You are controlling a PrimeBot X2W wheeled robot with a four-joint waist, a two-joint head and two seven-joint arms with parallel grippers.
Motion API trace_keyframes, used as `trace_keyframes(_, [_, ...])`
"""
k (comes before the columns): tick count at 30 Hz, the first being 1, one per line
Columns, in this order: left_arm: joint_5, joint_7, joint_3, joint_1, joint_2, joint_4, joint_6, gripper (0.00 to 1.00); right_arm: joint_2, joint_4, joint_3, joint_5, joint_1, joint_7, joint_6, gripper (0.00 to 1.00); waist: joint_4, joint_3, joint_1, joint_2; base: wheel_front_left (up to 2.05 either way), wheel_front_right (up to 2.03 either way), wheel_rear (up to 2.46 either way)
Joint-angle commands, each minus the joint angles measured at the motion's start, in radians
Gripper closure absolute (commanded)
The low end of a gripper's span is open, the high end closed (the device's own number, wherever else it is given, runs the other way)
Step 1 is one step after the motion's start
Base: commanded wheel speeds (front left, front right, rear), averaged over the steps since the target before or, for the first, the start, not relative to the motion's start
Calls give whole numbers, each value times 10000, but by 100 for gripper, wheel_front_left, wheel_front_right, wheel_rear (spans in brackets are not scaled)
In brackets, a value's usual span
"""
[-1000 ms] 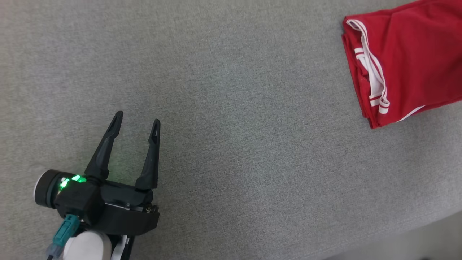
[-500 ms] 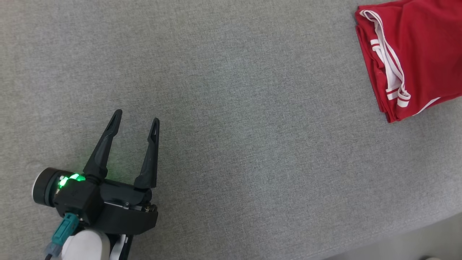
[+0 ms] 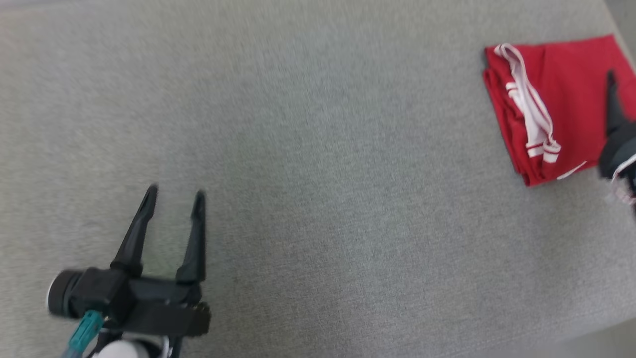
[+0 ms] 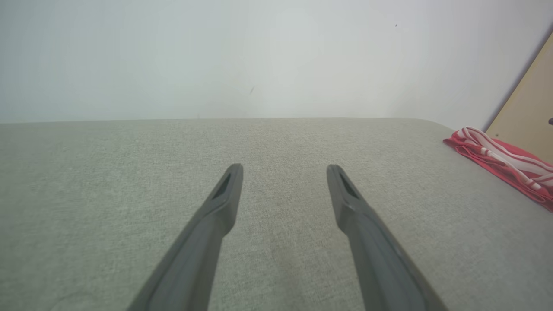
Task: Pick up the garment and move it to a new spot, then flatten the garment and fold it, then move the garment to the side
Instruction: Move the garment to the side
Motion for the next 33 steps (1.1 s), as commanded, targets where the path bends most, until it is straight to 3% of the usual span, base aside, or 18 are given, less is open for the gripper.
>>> trace_keyframes(1, [-73, -4, 101, 218, -16, 87, 50, 0, 57, -73, -82, 184, 364, -169, -29, 0, 346, -921, 1, 0, 0, 0, 0])
trace_keyframes(6, [-100, -3, 558, 1124, -127, 342, 153, 0, 564, -1049, -61, 881, 1867, -537, -29, 0, 617, -2137, 1, 0, 0, 0, 0])
trace_keyframes(15, [-233, -3, 1301, 2438, -250, 485, 244, 0, 1252, -3892, -196, 1686, 5084, -524, -29, 0, 1127, -3792, 1, 0, 0, 0, 0])
trace_keyframes(22, [-299, -4, 1342, 3238, -290, 602, 304, 0, 1920, -4647, 180, 2000, 6650, -481, -29, 0, 1312, -4345, 1, 0, 0, 0, 0])
trace_keyframes(33, [-575, -4, 1051, 3578, -303, 913, 637, 0, 2360, -4919, 637, 2041, 7370, -205, -29, 0, 1295, -4680, 1, 0, 0, 0, 0])
